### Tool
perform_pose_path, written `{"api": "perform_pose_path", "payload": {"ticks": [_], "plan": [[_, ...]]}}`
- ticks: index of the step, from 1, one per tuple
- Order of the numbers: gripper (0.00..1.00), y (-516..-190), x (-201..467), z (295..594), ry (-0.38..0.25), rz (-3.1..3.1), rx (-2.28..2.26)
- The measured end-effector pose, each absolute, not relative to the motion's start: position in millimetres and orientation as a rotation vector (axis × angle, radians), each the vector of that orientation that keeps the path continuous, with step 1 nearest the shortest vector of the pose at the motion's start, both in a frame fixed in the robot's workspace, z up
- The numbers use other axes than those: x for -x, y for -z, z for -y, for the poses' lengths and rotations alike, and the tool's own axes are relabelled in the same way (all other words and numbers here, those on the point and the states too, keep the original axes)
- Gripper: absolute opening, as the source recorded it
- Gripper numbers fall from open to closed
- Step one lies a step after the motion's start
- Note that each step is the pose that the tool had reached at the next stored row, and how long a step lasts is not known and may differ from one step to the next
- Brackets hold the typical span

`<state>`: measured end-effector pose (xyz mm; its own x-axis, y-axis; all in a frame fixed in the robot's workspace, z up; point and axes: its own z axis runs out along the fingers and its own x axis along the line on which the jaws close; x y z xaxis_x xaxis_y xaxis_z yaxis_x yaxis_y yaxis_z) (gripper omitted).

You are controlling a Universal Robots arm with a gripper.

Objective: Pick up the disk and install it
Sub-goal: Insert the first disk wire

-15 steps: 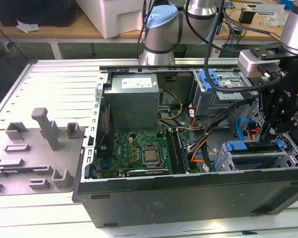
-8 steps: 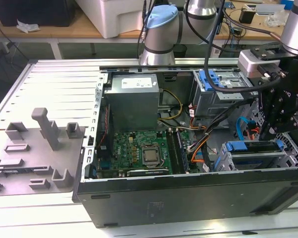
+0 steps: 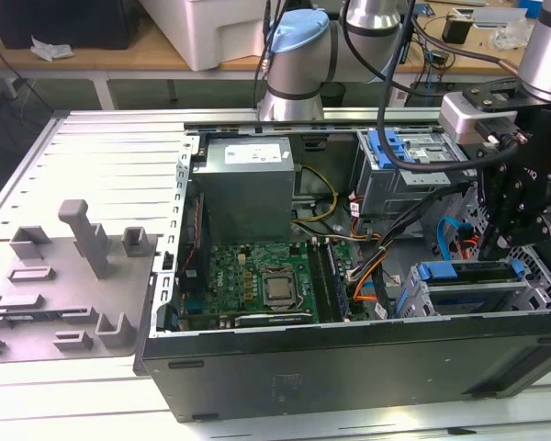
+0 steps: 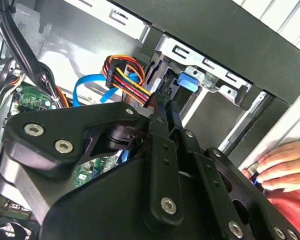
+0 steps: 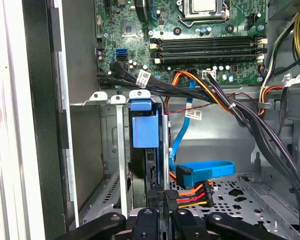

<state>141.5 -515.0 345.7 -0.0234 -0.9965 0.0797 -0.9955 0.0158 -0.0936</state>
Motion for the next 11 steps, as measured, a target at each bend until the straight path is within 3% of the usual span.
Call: {"api": "perform_pose_path", "payload": {"ticks": [11], "plan": [[0.17,-345.7,-142.7,515.3,0.192,-2.233,2.189]]}}
